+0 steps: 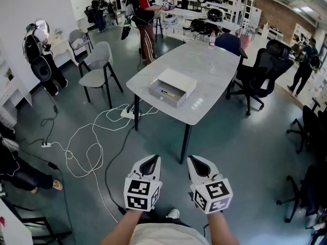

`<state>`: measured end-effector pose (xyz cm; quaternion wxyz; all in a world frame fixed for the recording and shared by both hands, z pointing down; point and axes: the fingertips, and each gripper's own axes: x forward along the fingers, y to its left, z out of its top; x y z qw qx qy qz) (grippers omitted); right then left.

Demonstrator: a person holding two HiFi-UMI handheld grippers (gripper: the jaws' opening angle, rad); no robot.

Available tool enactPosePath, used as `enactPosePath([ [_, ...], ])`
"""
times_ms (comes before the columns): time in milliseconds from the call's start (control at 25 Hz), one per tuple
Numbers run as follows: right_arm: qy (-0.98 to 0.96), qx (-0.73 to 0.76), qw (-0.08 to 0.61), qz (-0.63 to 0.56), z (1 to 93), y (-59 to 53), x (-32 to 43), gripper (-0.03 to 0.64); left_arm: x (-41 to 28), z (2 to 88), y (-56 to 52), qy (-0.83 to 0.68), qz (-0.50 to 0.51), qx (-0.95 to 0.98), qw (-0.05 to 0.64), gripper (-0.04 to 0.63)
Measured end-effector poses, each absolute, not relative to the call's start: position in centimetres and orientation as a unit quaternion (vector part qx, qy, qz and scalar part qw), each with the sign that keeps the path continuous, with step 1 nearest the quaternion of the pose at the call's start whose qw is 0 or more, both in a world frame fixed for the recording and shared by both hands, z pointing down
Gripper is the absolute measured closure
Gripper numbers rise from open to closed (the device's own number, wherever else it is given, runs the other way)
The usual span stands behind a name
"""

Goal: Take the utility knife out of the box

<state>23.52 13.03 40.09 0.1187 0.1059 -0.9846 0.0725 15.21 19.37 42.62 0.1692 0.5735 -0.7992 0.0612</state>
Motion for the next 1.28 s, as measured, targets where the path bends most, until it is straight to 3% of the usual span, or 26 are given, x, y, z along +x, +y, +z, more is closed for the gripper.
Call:
enactPosePath([
  [800,-0.985,0.095,0.12,0.075,40.4,10.1,22.5,0.612,14.5,42.9,15.7,-0.796,0.056,0.579,0.169,0.578],
  [960,-0.985,0.092,0.123,0.074,40.6,9.0,21.7,0.612,13.7,43.0,14.4,-0.792,0.052,0.583,0.172,0.466],
  [1280,-0.986,0.089,0.123,0.075,41.2,6.7,18.1,0.612,10.5,43.7,12.1,-0.79,0.054,0.585,0.173,0.434],
])
